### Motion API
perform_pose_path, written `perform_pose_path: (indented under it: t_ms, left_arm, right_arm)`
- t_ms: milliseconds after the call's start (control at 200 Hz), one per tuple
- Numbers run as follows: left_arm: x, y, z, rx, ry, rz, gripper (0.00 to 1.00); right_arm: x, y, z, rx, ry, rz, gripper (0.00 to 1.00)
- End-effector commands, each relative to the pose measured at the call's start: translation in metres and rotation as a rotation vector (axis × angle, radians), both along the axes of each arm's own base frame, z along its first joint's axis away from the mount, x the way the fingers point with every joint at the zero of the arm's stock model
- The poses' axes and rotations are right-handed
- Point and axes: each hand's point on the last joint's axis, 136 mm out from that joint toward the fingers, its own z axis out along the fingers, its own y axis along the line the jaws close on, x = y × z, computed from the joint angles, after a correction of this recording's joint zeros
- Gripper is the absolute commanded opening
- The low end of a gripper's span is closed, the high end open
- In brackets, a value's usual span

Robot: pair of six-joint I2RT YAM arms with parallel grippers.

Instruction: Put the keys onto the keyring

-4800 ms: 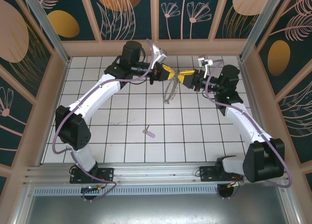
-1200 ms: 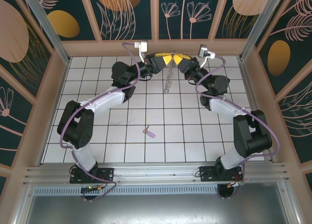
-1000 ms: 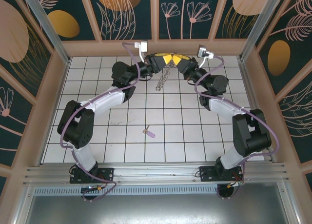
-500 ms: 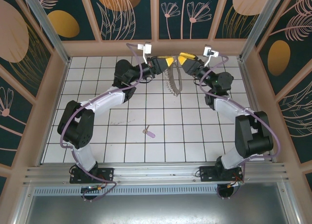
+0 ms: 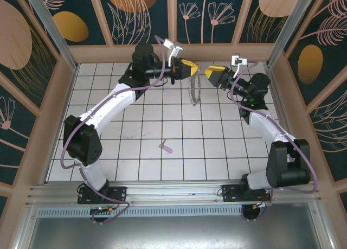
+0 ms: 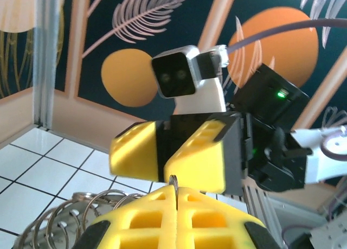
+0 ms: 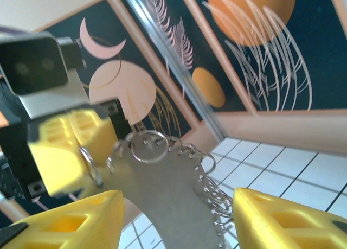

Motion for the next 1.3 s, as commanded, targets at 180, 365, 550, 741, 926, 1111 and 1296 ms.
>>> perform_pose_path:
  t_ms: [180,365,550,741,926,1111,1296]
  left_arm:
    - [-0.023,-0.003,-0.008,0.06,-0.02,-0.151,0.0]
    - [-0.023,-0.003,-0.01,0.063,-0.012,-0.158,0.0]
    - [-0.023,-0.003,-0.012,0.064,-0.006,-0.162,0.0]
    - [-0.023,-0.004,-0.012,0.062,-0.003,-0.165,0.0]
    - [-0.023,-0.004,-0.012,0.06,-0.002,-0.168,0.0]
    - [-0.024,-0.004,-0.013,0.057,0.004,-0.179,0.0]
    - [-0.025,-0.005,-0.011,0.045,0.009,-0.183,0.0]
  right_arm:
    - [-0.035,0.01,0.021,-0.061,-0.13,0.147,0.45]
    - [-0.045,0.017,0.022,-0.072,-0.146,0.18,0.42]
    - [-0.05,0.024,0.025,-0.073,-0.16,0.199,0.38]
    - [-0.05,0.031,0.025,-0.075,-0.163,0.21,0.34]
    - [-0.048,0.033,0.025,-0.07,-0.165,0.214,0.25]
    - [-0.049,0.034,0.025,-0.067,-0.166,0.217,0.05]
    - [-0.05,0.034,0.028,-0.058,-0.175,0.216,0.0]
